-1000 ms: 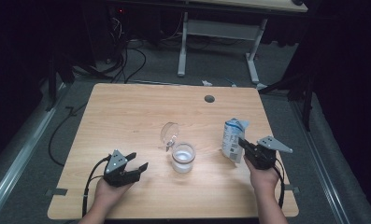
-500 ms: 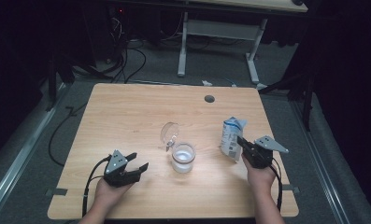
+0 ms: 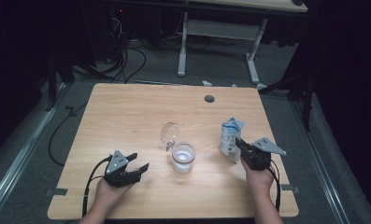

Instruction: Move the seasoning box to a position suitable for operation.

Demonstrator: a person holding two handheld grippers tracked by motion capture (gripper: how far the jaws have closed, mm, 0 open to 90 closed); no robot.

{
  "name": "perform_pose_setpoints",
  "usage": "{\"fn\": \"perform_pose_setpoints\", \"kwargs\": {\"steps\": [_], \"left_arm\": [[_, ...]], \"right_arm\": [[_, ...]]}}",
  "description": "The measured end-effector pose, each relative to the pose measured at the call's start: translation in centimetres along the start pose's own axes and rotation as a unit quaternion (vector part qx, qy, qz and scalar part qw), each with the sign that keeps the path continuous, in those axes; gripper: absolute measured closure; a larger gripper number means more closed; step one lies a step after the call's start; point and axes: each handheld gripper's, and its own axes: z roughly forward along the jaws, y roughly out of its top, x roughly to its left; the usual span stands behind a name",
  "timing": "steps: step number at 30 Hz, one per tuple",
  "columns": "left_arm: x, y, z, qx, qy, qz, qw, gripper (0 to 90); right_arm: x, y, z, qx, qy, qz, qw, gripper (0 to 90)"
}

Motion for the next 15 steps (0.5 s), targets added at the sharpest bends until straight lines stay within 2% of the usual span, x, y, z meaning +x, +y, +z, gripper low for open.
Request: {"fn": "perform_pose_setpoints", "kwargs": {"steps": [7,15], "left_arm": [[-0.04,-0.02,0.05,0.0,-0.001,-0.001,1.0,35.9],[-0.09,-0.01,0.06,0.0,-0.002,-0.002,1.0,36.0]], "right_arm": [[0.1,-0.06,-0.03,0.002,0.0,-0.002,1.0,85.1],[0.13,0.11,0.19,0.004,-0.003,0.005,1.0,76.1]]}}
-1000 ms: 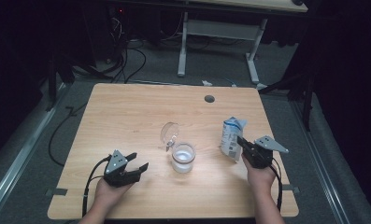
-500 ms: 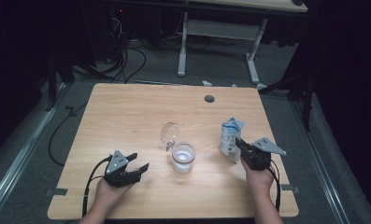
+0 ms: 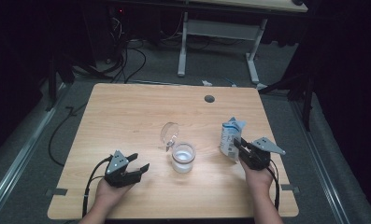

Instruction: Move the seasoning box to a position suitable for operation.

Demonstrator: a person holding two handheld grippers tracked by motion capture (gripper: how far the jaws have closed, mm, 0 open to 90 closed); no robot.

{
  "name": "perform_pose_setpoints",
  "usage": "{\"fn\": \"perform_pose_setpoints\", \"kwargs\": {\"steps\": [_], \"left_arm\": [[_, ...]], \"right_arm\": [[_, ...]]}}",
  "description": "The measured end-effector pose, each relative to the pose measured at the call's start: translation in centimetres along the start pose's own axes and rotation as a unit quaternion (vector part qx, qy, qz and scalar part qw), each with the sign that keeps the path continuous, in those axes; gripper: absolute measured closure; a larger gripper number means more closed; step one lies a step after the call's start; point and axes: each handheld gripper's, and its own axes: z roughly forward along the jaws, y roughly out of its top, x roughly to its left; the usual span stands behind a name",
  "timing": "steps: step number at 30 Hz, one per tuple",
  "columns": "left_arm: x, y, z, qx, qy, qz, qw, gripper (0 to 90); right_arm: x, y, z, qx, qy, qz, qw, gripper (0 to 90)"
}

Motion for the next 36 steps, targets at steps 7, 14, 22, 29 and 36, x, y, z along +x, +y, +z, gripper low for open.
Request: {"fn": "perform_pose_setpoints", "kwargs": {"steps": [7,14,22,29,36], "left_arm": [[0.1,0.1,0.0,0.0,-0.001,-0.004,1.0,36.3],[0.0,0.1,0.0,0.003,0.003,-0.002,1.0,36.3],[0.0,0.1,0.1,0.006,0.006,-0.007,0.9999,36.1],[0.0,0.2,0.1,0.008,0.007,-0.009,0.9999,35.8],[0.1,0.2,0.3,0.013,0.002,-0.014,0.9998,36.6]], "right_arm": [[0.4,0.1,0.3,0.008,-0.004,-0.008,0.9999,65.7],[0.4,-0.1,0.2,0.016,-0.012,-0.01,0.9998,59.7],[0.4,-0.3,-0.1,0.019,-0.015,-0.008,0.9997,56.6],[0.4,-0.5,-0.5,0.017,-0.018,-0.013,0.9996,53.3],[0.5,-1.0,-1.0,0.019,-0.02,-0.013,0.9995,51.0]]}}
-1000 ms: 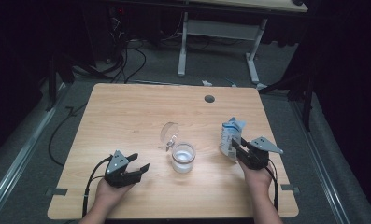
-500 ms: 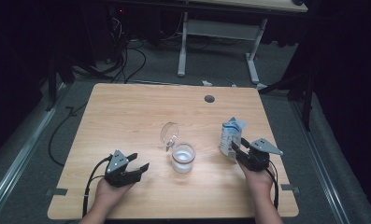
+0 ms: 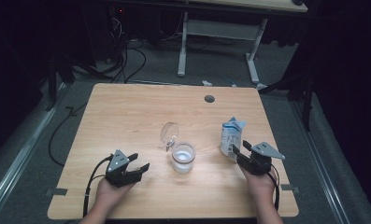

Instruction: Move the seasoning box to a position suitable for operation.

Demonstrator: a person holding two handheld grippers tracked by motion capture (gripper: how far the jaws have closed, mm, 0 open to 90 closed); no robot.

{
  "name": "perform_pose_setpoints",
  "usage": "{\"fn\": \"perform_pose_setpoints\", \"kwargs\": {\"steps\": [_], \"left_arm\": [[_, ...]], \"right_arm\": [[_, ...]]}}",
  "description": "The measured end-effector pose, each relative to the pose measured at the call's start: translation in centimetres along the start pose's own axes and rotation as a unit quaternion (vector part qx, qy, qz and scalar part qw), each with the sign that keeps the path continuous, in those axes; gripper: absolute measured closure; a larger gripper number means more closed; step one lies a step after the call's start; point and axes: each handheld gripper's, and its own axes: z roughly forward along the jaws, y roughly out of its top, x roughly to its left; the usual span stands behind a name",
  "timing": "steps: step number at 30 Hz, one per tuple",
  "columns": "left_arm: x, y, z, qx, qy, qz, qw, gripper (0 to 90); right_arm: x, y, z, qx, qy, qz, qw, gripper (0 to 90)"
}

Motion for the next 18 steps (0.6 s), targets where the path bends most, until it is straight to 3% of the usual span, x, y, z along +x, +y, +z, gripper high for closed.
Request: {"fn": "perform_pose_setpoints", "kwargs": {"steps": [18], "left_arm": [[0.1,-0.1,0.4,0.011,-0.005,0.001,0.9999,39.1]], "right_arm": [[1.4,-1.7,-2.5,0.005,-0.001,-0.019,0.9998,46.8]]}}
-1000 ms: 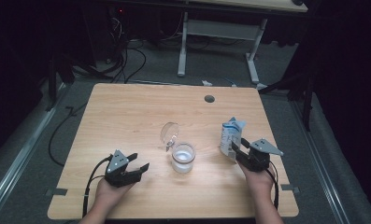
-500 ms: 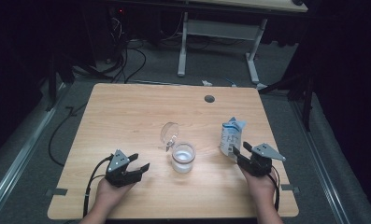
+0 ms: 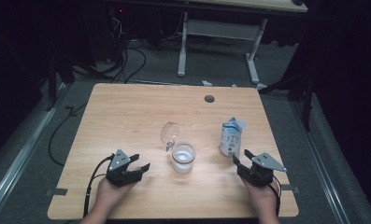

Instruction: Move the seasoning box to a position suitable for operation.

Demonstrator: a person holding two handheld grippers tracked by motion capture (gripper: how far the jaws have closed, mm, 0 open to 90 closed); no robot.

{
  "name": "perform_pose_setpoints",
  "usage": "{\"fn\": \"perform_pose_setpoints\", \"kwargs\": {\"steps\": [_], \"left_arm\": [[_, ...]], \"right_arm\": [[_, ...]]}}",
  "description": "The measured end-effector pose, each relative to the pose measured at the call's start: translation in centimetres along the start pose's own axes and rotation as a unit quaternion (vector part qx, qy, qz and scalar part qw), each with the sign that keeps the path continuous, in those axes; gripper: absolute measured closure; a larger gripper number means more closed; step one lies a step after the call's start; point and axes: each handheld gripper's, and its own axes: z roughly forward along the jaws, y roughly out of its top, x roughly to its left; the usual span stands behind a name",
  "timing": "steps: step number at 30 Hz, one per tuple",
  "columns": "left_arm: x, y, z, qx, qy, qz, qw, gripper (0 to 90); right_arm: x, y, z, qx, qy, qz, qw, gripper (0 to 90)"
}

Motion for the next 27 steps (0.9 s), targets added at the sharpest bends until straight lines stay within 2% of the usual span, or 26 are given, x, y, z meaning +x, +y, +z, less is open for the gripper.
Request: {"fn": "perform_pose_setpoints", "kwargs": {"steps": [8,11,17,23,27], "left_arm": [[-0.2,0.0,0.3,0.006,0.009,0.003,0.9999,37.6],[-0.3,0.0,0.4,0.011,0.015,0.001,0.9998,37.7],[-0.3,0.1,0.5,0.014,0.015,-0.001,0.9998,37.0],[-0.2,0.1,0.4,0.014,0.011,-0.002,0.9998,40.2],[-0.2,0.1,0.3,0.012,0.008,-0.005,0.9999,45.6]], "right_arm": [[1.2,-0.8,-0.6,0.001,0.008,-0.005,0.9999,46.7],[1.8,-0.9,-0.5,0.005,0.016,-0.01,0.9998,46.7],[2.9,-0.8,0.0,0.01,0.035,-0.016,0.9992,47.8],[4.2,-0.3,0.8,0.01,0.046,-0.022,0.9986,49.2],[5.0,0.1,1.2,0.008,0.054,-0.024,0.9982,50.3]]}}
